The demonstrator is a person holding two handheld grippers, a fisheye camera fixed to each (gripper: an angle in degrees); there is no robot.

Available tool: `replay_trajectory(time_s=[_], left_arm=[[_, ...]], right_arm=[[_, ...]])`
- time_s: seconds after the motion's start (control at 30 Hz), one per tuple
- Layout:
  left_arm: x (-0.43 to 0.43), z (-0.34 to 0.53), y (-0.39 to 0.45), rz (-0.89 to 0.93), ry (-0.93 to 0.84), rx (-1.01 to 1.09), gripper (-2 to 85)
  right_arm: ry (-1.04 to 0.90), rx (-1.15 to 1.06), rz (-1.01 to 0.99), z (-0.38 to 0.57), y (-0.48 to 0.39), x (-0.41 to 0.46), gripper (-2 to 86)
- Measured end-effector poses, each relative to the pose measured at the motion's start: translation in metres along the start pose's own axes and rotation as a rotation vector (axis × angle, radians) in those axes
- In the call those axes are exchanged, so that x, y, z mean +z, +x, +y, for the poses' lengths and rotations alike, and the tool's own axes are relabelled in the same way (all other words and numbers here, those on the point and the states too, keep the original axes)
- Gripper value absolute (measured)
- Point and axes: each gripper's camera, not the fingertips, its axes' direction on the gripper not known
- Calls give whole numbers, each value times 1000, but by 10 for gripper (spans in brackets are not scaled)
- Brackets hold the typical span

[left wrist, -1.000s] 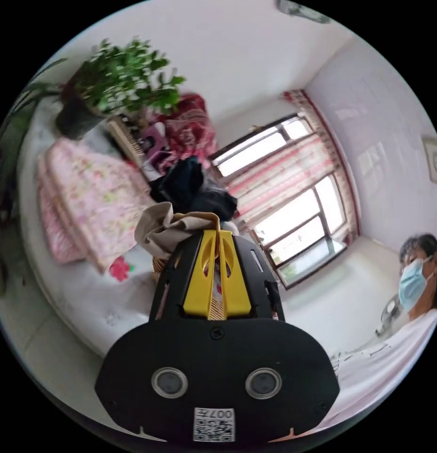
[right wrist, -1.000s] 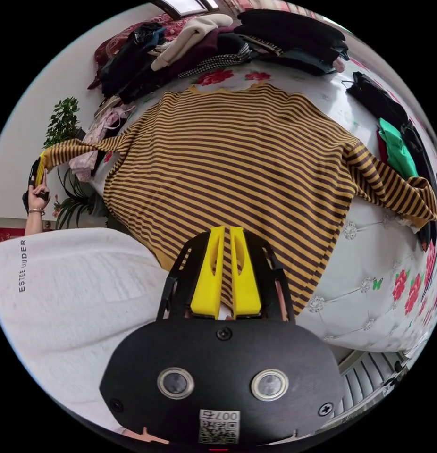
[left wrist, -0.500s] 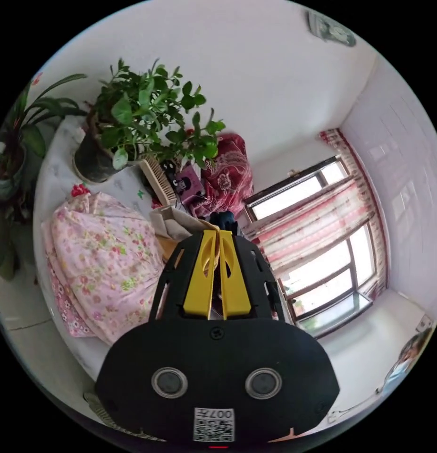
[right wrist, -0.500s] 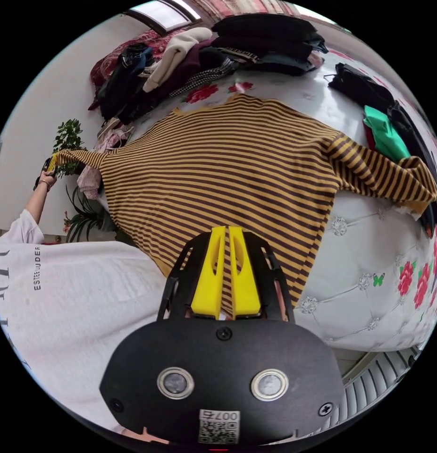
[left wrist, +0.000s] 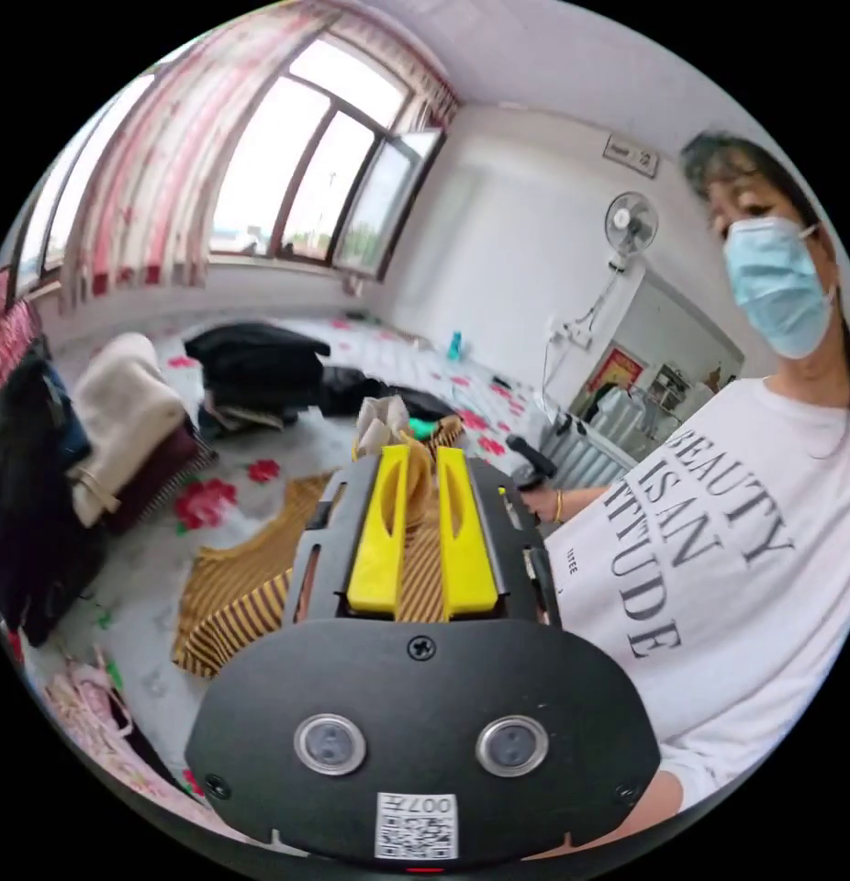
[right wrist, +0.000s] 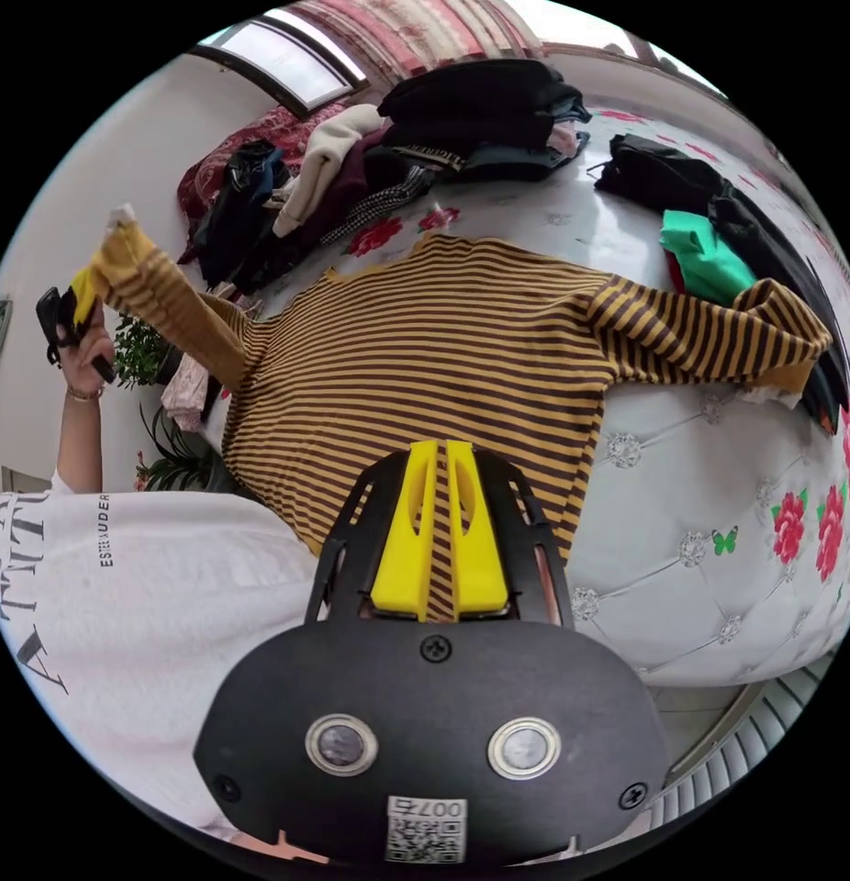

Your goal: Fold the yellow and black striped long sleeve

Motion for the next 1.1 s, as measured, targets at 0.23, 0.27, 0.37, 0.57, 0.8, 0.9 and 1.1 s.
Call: replay_trajectory(time_s=[0.23,0.27,0.37,0.57,0.8,0.9,1.1], left_arm=[[124,79,-39,-186,-240,-318,104],[124,88,-43,-219,-257,-342,101],[124,129,-65,-341,-330,-490,94],[134,182,-107,-566,-409,-699,76],[148,232,-155,-636,-362,-974,1],[152,232,-160,-629,-387,-950,-6],[161,231,-158,-684,-406,-913,1]], right_arm=[[52,76,-2,24,24,-12,21],[45,75,3,25,27,-12,23],[51,18,-35,17,22,-8,25],[-26,-171,1,-34,-6,24,31],[-170,-234,73,-54,-37,54,6],[3,-188,110,-42,-46,-7,0],[-62,-68,136,-10,-14,-26,6]])
